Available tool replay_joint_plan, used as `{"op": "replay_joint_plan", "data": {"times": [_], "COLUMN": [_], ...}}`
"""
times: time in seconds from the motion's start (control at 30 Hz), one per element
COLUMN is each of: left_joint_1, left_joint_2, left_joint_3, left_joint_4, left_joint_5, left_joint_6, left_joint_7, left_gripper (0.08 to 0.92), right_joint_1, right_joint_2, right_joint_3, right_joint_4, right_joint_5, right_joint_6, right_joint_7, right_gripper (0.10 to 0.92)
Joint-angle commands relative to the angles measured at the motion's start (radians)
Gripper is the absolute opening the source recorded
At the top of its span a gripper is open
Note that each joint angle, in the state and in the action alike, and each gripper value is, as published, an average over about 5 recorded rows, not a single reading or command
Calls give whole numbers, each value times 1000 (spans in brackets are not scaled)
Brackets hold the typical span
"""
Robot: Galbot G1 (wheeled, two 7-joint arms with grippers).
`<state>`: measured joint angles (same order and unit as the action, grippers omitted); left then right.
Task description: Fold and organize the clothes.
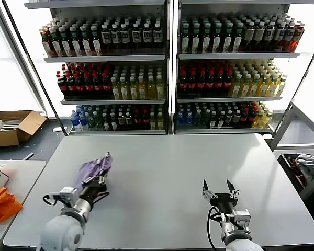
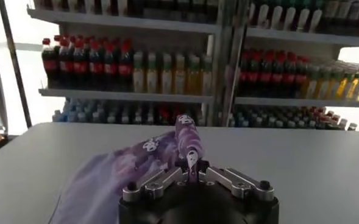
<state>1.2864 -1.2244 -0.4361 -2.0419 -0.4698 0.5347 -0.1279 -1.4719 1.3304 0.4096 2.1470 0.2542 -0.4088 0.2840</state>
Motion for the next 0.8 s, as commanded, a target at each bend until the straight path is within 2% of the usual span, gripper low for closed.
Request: {"op": "replay_joint_plan", "data": {"times": [0.03, 0.13, 0.27, 0.33, 0.47, 0.57, 0.7, 0.8], "left_joint_1": [-121, -134, -133, -132, -131, -134, -133, -130], "left_joint_2": [-202, -214, -226, -235, -245, -241, -209, -161], "left_joint_3": [339, 359, 394, 399, 396, 385, 334, 274], "left_joint_4": [94, 102, 151, 162, 115, 81, 60, 60], "left_joint_5": [130, 129, 163, 98, -102, -158, -72, 55], "left_joint_6": [28, 17, -32, -64, -102, -110, -118, -119], "left_joint_7": [-75, -62, 2, 14, 8, 3, -14, -27], "left_gripper": [130, 130, 134, 144, 247, 342, 455, 541], "right_joint_1": [-47, -41, -29, -23, -6, 9, 43, 102], "right_joint_2": [10, 17, 26, 28, 32, 36, 30, 13], "right_joint_3": [35, 29, 10, 0, -21, -42, -83, -123], "right_joint_4": [17, 8, -6, -10, -22, -28, -32, -45], "right_joint_5": [-6, -12, -18, -19, -19, -6, 75, 237], "right_joint_6": [-1, -2, -3, -4, -8, -12, -21, -47], "right_joint_7": [0, 0, 0, -1, 1, 1, 8, 33], "right_gripper": [823, 823, 823, 823, 823, 823, 823, 823]}}
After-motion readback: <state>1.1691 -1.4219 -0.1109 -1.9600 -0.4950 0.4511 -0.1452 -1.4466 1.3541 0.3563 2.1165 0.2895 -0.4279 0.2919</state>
